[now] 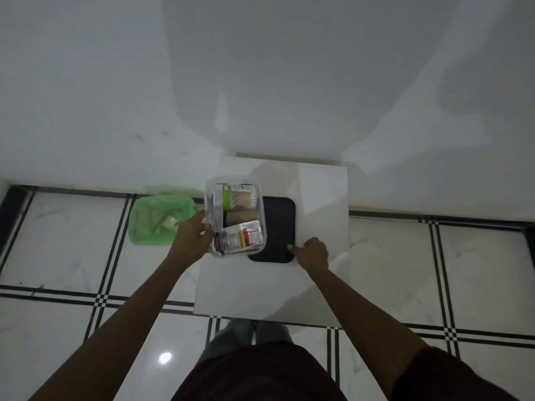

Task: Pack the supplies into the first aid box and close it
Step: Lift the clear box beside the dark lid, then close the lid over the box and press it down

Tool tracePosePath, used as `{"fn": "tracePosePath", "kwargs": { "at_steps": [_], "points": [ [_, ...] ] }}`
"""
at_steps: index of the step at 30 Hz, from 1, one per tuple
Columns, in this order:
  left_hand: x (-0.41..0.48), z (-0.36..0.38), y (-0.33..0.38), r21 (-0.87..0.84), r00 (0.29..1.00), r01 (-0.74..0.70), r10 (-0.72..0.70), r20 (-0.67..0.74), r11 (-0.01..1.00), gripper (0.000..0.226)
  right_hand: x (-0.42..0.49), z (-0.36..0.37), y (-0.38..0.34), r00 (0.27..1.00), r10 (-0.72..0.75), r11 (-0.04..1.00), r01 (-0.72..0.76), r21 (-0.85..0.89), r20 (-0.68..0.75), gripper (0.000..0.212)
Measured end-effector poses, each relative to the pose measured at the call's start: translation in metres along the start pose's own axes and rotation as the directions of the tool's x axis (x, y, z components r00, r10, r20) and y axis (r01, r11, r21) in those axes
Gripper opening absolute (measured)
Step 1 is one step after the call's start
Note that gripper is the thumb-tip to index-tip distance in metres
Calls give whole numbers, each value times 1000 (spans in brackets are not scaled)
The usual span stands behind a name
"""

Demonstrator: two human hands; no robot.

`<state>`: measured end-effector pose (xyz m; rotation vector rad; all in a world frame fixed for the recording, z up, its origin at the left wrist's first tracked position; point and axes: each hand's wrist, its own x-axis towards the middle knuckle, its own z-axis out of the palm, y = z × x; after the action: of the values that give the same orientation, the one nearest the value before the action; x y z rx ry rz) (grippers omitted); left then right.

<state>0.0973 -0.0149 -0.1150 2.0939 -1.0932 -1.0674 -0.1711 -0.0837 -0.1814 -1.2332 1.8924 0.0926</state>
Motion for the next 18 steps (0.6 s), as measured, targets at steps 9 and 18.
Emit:
{"fn": "tracePosePath", "kwargs": {
  "at_steps": [9,18],
  "points": [
    [0,8,-25,-10,994,107,-107,16,994,52,9,12,-25,996,89,996,-90,-23,-30,65],
    [-5,22,-9,-87,989,140,-136,55,986,47,4,-28,-23,989,-60,824,-28,566,137,23]
  ]
}}
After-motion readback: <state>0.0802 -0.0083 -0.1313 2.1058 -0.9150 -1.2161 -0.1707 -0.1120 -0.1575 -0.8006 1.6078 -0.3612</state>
